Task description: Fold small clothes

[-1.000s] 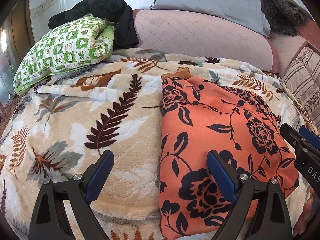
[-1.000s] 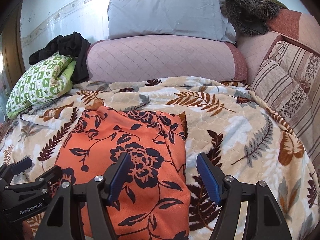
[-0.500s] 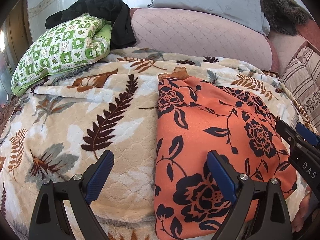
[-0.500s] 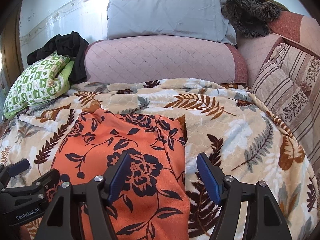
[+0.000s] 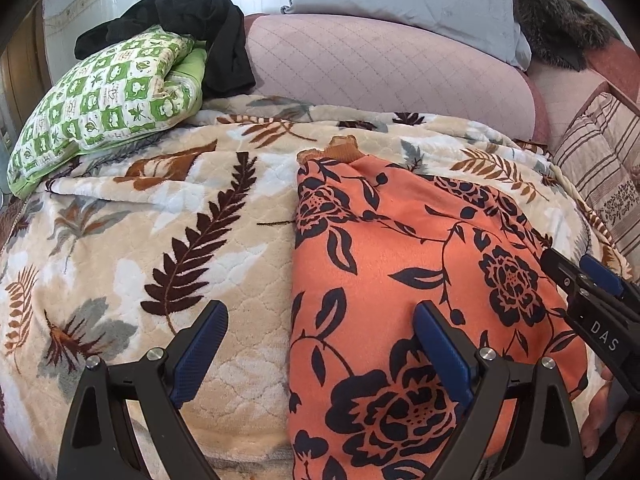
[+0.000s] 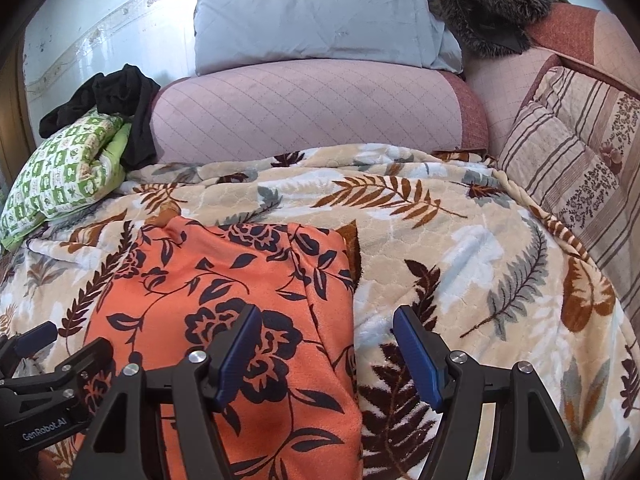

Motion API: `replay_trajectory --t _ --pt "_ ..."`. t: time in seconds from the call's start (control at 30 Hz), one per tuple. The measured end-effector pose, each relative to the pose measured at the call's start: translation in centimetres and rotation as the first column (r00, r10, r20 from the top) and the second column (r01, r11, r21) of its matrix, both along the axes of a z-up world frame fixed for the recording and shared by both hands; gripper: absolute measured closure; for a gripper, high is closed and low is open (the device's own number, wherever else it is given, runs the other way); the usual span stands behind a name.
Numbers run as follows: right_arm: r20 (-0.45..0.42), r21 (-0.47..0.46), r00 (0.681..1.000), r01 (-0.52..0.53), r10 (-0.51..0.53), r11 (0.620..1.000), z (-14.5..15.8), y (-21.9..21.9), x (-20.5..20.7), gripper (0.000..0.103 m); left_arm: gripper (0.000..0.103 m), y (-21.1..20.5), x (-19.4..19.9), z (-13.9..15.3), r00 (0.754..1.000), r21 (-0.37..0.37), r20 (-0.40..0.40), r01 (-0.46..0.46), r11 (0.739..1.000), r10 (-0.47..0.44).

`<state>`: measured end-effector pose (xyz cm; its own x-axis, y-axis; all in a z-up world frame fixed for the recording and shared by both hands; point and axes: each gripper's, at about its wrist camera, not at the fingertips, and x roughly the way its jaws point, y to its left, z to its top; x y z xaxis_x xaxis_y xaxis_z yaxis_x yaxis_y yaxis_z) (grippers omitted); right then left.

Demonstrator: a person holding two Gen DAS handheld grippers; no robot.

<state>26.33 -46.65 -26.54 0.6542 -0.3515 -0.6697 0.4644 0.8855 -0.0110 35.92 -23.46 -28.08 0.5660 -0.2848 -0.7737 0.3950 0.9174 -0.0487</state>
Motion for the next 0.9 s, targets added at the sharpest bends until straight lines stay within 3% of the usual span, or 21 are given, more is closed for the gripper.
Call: replay_trajectory --t 0.27,0.37,0.43,0.57,0.7,0.77,0.8,0.9 --pt "-0.015 0.011 1.0 -0.004 0.004 1.0 -0.7 -0.6 0.3 0.031 0.009 0.8 0.9 0.0 1.0 -0.034 -0.027 0.012 0.999 -0.013" --pt "0.016 0.129 1.0 -0.022 0.02 0.991 -0.6 -2.2 0.0 0.031 0.009 2.0 2.1 0.1 0.999 -0.067 -0.049 0.003 0.998 -0.006" --pt "0.039 0.231 0.999 -0.027 0.019 0.972 -0.7 -3.8 -0.4 0.031 0.009 3.0 3.6 -0.5 0.993 -0.105 -0.118 0.002 0.994 -0.015" --pt "0.062 0.499 0.998 -0.004 -0.031 0.867 -2.5 -8.4 -1.3 0.031 0.009 5.1 5.7 -2.1 0.971 -0.216 -0.238 -0.041 0.976 -0.012" --pt "0.071 0.75 0.997 -0.031 -0.034 0.661 -6.1 -10.5 -1.2 0.03 0.009 5.2 6.4 -3.8 0.929 -0.35 -0.352 -0.021 0.936 -0.111" --pt "0.07 0.8 0.997 -0.077 0.035 0.595 -7.2 -9.5 -0.2 0.031 0.009 4.8 6.3 -4.4 0.91 -0.401 -0.387 -0.018 0.916 -0.152" --pt "0.054 0.803 0.995 -0.092 0.081 0.589 -7.5 -8.6 0.4 0.031 0.009 4.5 6.3 -4.8 0.896 -0.421 -0.408 -0.016 0.907 -0.174" --pt "0.016 0.742 0.992 -0.097 0.126 0.663 -7.6 -6.2 1.1 0.029 0.009 3.2 5.5 -5.3 0.877 -0.44 -0.428 0.007 0.898 -0.216"
